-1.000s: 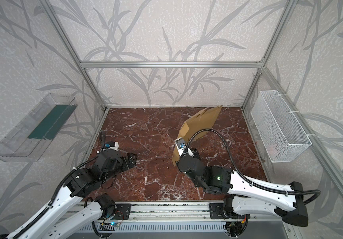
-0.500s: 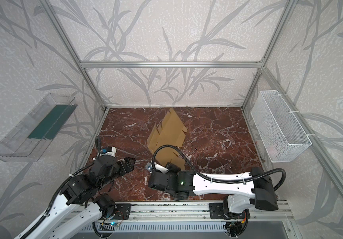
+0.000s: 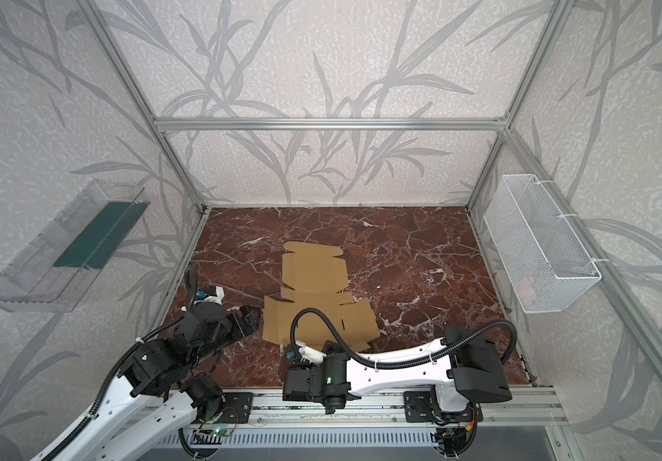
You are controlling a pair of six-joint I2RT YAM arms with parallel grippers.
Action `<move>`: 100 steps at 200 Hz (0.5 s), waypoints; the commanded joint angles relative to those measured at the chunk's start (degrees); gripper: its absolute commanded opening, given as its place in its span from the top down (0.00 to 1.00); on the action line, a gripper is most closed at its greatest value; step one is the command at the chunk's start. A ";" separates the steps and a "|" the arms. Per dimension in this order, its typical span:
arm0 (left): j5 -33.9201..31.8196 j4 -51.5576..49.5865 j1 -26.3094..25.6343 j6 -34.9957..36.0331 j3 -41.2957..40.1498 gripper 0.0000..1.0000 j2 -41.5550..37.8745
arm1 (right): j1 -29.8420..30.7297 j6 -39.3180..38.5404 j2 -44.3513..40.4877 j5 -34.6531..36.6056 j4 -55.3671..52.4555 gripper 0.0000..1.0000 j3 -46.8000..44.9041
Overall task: Assemble paper box
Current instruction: Turn over the paper box at the center of the table.
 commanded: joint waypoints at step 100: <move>0.41 2.10 0.23 -1.22 -1.86 0.05 2.01 | 3.06 19.70 -12.27 -2.14 -4.50 0.43 -8.56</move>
